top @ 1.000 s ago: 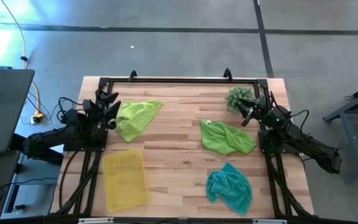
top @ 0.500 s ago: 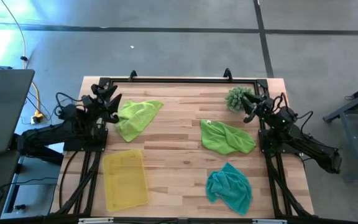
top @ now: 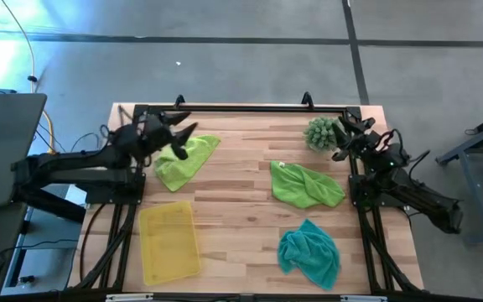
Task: Roll microfiber towels into tight, uniform cylinder then place into a basket
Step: Fold the green microfiber towel
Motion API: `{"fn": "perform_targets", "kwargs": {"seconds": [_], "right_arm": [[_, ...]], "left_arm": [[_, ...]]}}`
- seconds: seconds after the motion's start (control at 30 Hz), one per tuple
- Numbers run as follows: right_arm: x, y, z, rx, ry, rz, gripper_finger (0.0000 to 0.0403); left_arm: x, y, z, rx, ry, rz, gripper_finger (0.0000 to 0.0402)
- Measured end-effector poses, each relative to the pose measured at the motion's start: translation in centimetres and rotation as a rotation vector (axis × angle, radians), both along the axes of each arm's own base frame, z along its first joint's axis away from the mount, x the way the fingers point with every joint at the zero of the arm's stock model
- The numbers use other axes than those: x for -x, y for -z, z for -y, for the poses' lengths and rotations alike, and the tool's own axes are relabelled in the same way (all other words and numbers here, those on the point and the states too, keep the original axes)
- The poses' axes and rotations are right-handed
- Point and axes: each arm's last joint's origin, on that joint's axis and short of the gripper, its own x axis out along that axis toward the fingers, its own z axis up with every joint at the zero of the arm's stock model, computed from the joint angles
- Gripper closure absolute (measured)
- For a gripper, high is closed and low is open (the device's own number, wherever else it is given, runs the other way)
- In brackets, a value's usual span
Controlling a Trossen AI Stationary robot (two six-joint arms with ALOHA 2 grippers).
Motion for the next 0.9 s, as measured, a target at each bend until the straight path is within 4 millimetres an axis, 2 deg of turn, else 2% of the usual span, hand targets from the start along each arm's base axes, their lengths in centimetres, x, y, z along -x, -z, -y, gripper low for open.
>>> {"fn": "perform_targets", "kwargs": {"seconds": [0.33, 0.6, 0.8, 0.9], "right_arm": [[-1.8, -3.0, 1.1, 0.027, 0.028, -0.165, 0.0256], [-5.2, -5.5, 2.7, -0.041, -0.011, -0.339, 0.0256], [-8.0, -7.0, 3.5, -0.223, -0.103, -0.29, 0.0256], [-9.3, -7.2, 3.7, -0.245, -0.129, -0.317, 0.0256]], "left_arm": [[-5.6, 0.4, -2.0, 0.186, 0.158, -0.061, 0.0197], [-9.2, 1.3, -3.1, 0.344, 0.294, -0.144, 0.0197], [-11.5, 2.5, -3.2, 0.406, 0.348, -0.232, 0.0197], [-12.7, 3.0, -2.8, 0.417, 0.376, -0.259, 0.0197]]}}
